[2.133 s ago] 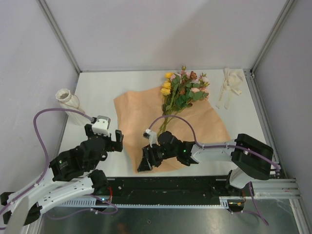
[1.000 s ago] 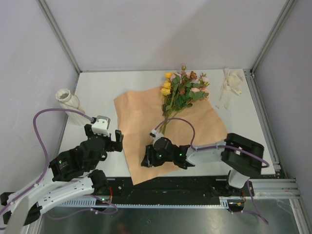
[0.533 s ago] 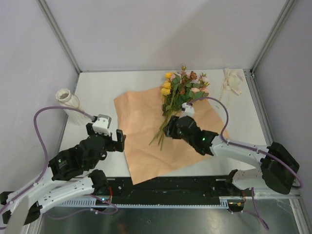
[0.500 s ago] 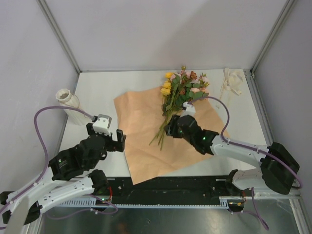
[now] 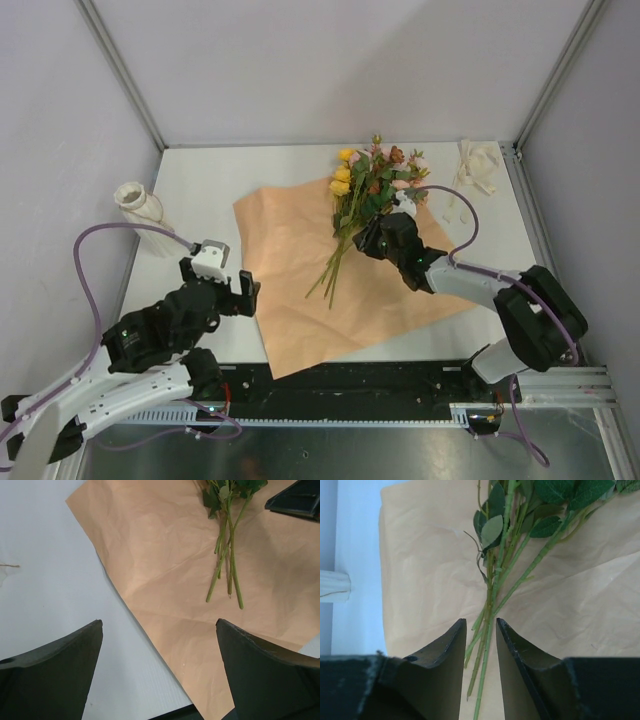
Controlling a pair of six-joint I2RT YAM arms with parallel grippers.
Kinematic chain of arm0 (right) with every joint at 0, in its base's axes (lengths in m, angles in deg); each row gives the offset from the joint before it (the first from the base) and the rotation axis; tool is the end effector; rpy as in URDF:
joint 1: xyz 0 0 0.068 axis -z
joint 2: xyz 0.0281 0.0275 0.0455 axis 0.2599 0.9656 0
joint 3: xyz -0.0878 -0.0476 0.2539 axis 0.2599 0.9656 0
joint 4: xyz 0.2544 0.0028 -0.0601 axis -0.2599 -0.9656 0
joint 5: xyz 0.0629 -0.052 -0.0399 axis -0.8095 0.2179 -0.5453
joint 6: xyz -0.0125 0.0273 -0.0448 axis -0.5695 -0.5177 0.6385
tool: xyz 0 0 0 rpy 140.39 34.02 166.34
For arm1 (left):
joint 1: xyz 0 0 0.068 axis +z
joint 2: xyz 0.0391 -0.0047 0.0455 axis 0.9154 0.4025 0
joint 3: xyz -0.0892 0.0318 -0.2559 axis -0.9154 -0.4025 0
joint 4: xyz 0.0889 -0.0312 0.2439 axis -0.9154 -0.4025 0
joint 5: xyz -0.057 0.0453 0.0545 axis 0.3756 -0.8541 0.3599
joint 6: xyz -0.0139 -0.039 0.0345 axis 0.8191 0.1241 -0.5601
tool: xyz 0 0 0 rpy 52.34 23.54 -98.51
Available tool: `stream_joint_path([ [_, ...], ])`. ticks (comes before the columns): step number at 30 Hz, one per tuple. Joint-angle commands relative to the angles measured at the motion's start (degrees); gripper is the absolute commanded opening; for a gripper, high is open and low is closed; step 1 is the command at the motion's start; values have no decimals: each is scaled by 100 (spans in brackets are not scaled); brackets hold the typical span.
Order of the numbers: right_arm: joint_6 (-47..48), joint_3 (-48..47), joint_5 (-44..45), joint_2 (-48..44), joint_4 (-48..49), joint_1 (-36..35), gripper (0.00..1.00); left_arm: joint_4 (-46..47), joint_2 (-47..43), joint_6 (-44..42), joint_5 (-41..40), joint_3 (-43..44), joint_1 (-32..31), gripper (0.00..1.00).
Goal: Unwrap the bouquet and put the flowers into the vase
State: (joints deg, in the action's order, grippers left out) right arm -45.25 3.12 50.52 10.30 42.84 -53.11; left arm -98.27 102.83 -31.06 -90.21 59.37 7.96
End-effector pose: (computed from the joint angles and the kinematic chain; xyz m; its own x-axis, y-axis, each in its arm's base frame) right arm 0.2520 0.1893 0.2105 -0.5976 0.3964 -0.6970 -0.0980 0.8266 0.5541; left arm 0.0642 -0.0632 0.3143 -0.4074 0.0543 -0.9116 0.2654 0.9622 -0.0613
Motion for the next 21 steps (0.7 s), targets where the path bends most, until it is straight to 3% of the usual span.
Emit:
stream_joint_path([
  [1,-16,-294,-392,417,626,94,34,84,-246,151,-104,-77,30,100],
  [9,60,-1017,-337,1210,344,-1,34,86,-682,162,-163,-113,23,100],
  [21,569,-2402,247,2244,-843,-99,34,84,-770,167,-232,-125,29,100],
])
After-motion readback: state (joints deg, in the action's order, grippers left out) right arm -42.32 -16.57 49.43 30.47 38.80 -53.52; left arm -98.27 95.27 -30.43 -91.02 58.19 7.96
